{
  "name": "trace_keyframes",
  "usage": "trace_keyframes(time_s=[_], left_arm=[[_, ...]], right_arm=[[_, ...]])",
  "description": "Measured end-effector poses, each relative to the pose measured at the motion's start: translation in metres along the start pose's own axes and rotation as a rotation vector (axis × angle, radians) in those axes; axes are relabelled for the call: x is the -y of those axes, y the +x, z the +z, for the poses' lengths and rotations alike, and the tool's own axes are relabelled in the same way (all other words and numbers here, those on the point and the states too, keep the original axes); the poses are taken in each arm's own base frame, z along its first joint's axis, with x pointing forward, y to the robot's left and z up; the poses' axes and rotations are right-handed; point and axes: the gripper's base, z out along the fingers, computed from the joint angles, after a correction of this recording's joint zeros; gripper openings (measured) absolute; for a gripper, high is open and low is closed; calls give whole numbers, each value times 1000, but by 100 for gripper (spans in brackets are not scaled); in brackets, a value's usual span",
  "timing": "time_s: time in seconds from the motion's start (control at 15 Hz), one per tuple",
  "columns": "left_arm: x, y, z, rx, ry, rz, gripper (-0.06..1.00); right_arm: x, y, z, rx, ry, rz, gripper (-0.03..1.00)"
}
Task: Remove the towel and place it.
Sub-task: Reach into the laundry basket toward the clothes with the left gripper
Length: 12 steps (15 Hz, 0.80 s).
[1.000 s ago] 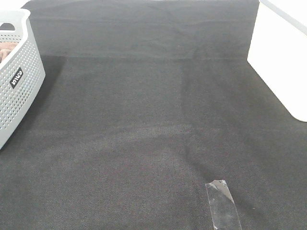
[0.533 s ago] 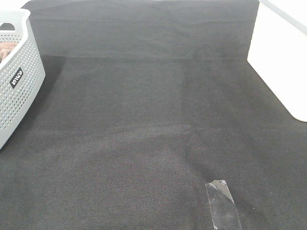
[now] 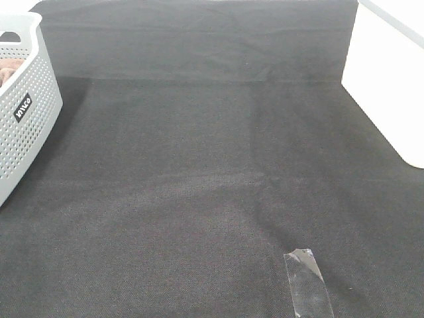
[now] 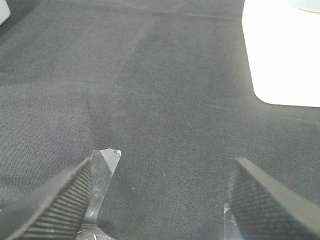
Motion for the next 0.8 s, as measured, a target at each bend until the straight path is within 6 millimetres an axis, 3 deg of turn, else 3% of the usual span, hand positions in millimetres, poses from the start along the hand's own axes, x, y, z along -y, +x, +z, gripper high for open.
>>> trace_keyframes(time_s=[0.6,0.8], left_arm=[[0,0,0,0,-1,2,99],[-1,-14,2,-88,-5,170,99]], right_arm=[[0,0,0,0,0,0,70],[0,0,0,0,0,0,70]])
